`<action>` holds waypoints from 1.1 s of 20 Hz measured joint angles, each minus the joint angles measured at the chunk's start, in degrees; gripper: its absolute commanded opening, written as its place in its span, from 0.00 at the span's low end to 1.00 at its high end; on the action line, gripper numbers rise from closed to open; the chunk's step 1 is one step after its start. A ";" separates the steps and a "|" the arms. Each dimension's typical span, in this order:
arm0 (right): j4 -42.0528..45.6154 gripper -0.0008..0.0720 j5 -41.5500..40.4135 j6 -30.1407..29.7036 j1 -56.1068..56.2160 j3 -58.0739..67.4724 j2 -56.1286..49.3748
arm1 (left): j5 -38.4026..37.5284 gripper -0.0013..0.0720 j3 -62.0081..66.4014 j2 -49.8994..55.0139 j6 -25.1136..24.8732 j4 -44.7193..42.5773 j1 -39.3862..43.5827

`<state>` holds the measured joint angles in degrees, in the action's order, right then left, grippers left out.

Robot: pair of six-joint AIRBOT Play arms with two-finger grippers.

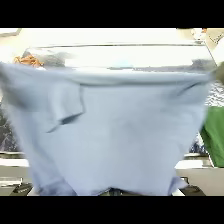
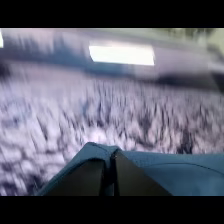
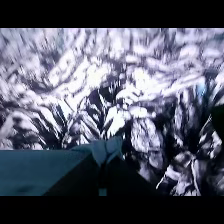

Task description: Fold the clothes and pants, and hang the long-sleeved shirts on hangers.

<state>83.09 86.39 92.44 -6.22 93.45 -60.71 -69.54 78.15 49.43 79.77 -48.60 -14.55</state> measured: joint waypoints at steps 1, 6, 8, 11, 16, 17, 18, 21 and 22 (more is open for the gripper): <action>-0.26 0.07 -0.83 -0.11 0.00 -3.65 -4.11 | 2.40 0.05 -5.35 2.62 -0.28 0.04 1.57; -7.61 0.07 -15.41 2.21 0.02 -10.60 -22.71 | 18.14 0.05 -16.11 19.63 -1.16 1.36 6.93; -12.04 0.07 -25.24 3.10 0.02 -11.19 -27.12 | 23.80 0.05 -14.91 25.83 -1.20 3.08 7.74; -16.81 0.07 -39.82 4.11 0.02 -11.56 -31.19 | 30.91 0.05 -11.63 32.46 -1.29 4.81 8.41; -19.91 0.07 -51.56 4.92 0.02 -11.78 -35.93 | 41.40 0.05 -8.66 38.99 -1.36 6.01 10.60; -20.20 0.07 -53.70 5.66 0.00 -11.76 -36.39 | 43.45 0.05 -8.41 39.67 -1.36 6.08 11.06; -20.44 0.07 -55.69 6.69 -0.02 -11.72 -36.70 | 45.38 0.05 -8.26 40.11 -1.36 6.16 11.43; -20.61 0.07 -58.29 8.48 -0.04 -11.63 -37.62 | 48.17 0.05 -8.04 41.33 -1.36 6.27 12.24; -20.59 0.07 -57.99 8.83 -0.04 -11.63 -38.01 | 48.35 0.05 -8.02 41.70 -1.36 6.25 12.48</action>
<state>62.50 28.40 101.27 -6.26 81.82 -98.72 -21.19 70.13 91.13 78.41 -42.35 -2.07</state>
